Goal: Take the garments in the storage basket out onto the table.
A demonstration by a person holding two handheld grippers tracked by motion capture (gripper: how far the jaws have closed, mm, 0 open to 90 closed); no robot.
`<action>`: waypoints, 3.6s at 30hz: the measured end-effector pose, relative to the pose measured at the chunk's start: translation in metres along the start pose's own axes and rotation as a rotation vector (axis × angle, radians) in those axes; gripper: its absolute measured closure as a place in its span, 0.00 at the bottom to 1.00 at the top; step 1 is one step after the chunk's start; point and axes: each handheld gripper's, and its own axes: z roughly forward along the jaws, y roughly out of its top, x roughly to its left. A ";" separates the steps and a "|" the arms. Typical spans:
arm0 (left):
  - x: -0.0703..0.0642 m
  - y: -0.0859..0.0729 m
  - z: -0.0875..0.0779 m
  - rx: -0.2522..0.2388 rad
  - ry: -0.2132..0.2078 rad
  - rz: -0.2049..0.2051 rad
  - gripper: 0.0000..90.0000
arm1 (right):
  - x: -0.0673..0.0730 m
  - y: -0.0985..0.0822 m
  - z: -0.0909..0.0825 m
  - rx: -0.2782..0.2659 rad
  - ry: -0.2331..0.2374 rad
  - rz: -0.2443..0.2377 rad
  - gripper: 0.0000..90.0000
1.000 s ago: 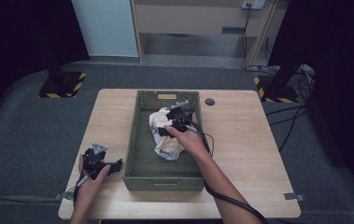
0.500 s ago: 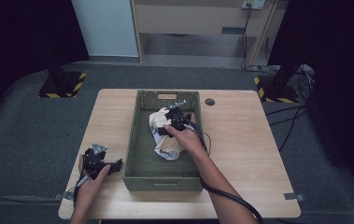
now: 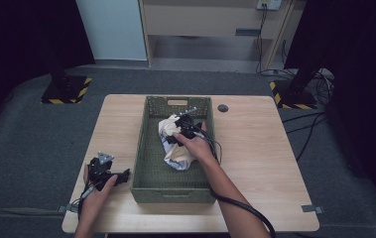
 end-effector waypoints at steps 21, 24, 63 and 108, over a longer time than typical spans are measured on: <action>0.000 0.000 0.000 0.000 0.000 -0.001 0.00 | 0.001 0.003 0.019 0.025 0.005 0.002 0.01; 0.000 0.000 0.000 -0.001 0.000 -0.001 0.00 | 0.000 0.002 0.020 0.028 0.000 0.003 0.01; 0.000 0.000 0.000 0.001 0.000 0.000 0.00 | -0.006 -0.003 0.017 0.031 0.014 0.016 0.49; 0.000 0.000 0.000 0.001 0.000 0.001 0.00 | -0.004 0.005 -0.004 -0.041 -0.031 0.003 0.52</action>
